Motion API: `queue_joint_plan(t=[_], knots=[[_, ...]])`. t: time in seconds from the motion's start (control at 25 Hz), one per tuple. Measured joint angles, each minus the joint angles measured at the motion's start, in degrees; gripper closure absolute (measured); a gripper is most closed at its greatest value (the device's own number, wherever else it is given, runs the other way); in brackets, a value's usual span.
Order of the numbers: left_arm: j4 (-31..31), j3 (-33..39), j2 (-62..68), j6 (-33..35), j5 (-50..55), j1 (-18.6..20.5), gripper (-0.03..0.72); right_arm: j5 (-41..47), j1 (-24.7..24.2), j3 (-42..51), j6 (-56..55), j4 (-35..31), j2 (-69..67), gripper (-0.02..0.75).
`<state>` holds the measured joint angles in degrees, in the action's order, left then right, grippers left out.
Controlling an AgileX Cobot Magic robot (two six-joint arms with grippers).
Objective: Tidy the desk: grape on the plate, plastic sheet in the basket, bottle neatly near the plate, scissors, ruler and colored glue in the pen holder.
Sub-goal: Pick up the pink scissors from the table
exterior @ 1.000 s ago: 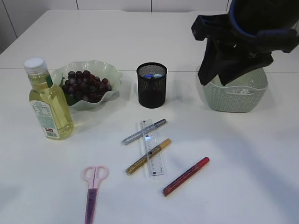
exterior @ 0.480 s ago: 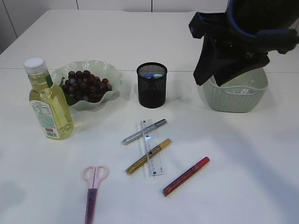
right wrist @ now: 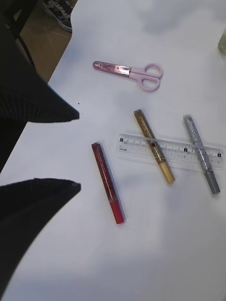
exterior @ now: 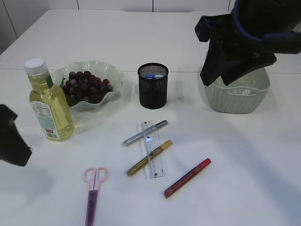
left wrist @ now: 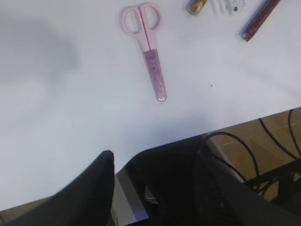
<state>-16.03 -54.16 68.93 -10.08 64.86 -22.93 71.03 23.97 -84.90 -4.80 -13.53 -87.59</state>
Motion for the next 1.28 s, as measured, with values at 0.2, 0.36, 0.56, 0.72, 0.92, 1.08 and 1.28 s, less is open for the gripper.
queue_joint_plan(t=[0.2,0.36,0.56,0.72,0.92,1.08,1.28], knots=[[6.67,-6.89,9.69,-5.75,0.01,-5.60,0.293,0.00,0.00,0.00,0.92,0.24,0.00,0.412],[7.44,-9.54,18.24,-9.74,-0.23,-8.18,0.293,0.04,0.00,0.00,1.00,1.17,0.00,0.412],[6.81,-9.77,27.59,-11.95,-1.19,-8.99,0.293,0.13,0.00,0.00,1.23,2.77,0.00,0.412],[5.07,-9.77,30.68,-12.17,-4.62,-8.99,0.294,0.13,0.00,0.00,1.23,3.92,0.00,0.412],[4.48,-9.77,31.07,-12.19,-8.43,-8.99,0.302,0.13,0.00,0.44,1.28,7.27,0.00,0.412],[4.48,-9.77,31.19,-12.85,-9.61,-8.99,0.305,0.13,0.00,0.44,1.28,8.48,0.00,0.412],[4.82,-9.77,31.32,-14.72,-11.04,-8.99,0.324,0.13,0.00,0.44,1.91,9.08,0.00,0.412]])
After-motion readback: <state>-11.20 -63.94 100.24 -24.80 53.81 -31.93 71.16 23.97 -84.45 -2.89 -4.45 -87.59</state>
